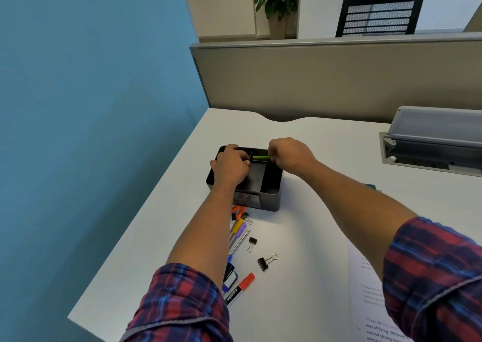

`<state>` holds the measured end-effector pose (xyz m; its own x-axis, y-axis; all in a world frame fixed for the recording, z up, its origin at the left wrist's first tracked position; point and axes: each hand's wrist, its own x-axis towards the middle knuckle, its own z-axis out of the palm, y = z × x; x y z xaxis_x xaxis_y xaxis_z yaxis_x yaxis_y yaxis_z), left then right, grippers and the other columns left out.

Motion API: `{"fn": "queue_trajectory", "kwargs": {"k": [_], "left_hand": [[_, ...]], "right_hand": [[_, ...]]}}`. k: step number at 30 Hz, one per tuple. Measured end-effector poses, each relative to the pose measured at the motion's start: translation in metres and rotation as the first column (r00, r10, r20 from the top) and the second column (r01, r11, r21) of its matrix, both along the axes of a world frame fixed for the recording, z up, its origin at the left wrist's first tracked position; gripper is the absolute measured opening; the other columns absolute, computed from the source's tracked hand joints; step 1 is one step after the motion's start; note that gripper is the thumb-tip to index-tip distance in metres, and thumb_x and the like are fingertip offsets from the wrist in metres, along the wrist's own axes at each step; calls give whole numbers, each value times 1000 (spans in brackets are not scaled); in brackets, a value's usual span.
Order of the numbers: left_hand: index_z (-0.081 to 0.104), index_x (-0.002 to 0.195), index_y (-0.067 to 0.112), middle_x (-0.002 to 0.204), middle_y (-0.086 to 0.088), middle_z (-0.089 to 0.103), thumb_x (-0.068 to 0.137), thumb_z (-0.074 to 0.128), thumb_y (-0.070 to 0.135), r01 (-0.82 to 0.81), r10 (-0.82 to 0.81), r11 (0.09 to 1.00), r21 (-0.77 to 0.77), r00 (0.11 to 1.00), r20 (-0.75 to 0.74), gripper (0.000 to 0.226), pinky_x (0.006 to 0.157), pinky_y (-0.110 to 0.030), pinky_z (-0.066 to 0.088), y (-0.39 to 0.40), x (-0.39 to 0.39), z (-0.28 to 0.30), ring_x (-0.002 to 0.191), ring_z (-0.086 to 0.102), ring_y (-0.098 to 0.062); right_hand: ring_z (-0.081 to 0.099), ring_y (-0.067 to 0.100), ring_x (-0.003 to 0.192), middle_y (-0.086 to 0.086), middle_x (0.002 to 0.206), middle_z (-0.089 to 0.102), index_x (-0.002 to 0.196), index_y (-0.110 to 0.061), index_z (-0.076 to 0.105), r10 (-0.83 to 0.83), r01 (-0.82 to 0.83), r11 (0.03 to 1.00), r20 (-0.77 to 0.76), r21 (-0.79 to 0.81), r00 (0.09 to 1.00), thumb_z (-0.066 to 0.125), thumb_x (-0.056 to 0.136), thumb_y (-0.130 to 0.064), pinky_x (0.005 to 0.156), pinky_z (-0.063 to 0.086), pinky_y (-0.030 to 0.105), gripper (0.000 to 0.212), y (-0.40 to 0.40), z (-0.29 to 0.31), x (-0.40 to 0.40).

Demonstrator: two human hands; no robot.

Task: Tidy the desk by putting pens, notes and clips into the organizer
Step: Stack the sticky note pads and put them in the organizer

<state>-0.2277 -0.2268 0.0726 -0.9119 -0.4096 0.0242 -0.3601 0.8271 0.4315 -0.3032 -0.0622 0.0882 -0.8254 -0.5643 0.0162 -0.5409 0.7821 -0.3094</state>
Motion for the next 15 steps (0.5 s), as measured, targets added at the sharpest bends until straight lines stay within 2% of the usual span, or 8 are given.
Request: {"fn": "queue_trajectory", "kwargs": {"k": [2, 5, 8, 10, 12, 15], "left_hand": [[74, 112, 28, 145, 3, 50, 94, 68, 29, -2, 2, 1000, 2, 1000, 2, 18, 102, -47, 35, -1, 0, 0, 125, 52, -24], [74, 112, 28, 145, 4, 49, 95, 67, 29, -1, 1, 1000, 2, 1000, 0, 19, 102, -48, 35, -2, 1, -1, 125, 52, -24], [73, 113, 28, 145, 3, 50, 95, 67, 28, -3, 3, 1000, -7, 1000, -2, 19, 102, -48, 35, 0, 1, 0, 125, 52, -24], [73, 113, 28, 144, 3, 51, 95, 67, 28, -5, 5, 1000, -12, 1000, -3, 19, 103, -48, 35, 1, 1, 0, 125, 52, -24], [73, 115, 26, 144, 3, 51, 95, 66, 27, 1, -2, 1000, -31, 1000, -7, 21, 103, -48, 35, 2, 2, 1, 125, 52, -24], [71, 119, 22, 141, 1, 54, 96, 65, 26, 29, -33, 995, -98, 999, -33, 24, 103, -47, 36, 5, 5, 2, 123, 53, -24]], "right_hand": [[57, 21, 85, 4, 102, 67, 102, -20, 65, -21, 21, 998, 10, -50, 1000, 65, 89, -8, 57, 33, 24, 17, -2, 1, 0], [61, 22, 86, 5, 104, 69, 104, -20, 69, -99, 108, 979, 55, -172, 994, 65, 90, -11, 65, 41, 25, 17, -4, 1, -4], [62, 23, 91, 8, 112, 68, 110, -18, 72, -119, 123, 987, 44, -107, 992, 68, 89, -12, 71, 44, 26, 22, -4, 0, -4], [59, 25, 93, 9, 115, 61, 116, -16, 71, -82, 80, 996, -49, -33, 995, 71, 88, -11, 72, 43, 26, 29, -3, 2, 2], [59, 27, 95, 10, 118, 55, 124, -15, 65, -42, 43, 999, -131, 8, 990, 71, 87, -9, 70, 42, 27, 39, -1, 2, 6], [61, 28, 102, 8, 126, 57, 135, -18, 52, -43, 43, 999, -124, -4, 991, 67, 89, -9, 68, 39, 28, 49, 2, 2, 8]]}}
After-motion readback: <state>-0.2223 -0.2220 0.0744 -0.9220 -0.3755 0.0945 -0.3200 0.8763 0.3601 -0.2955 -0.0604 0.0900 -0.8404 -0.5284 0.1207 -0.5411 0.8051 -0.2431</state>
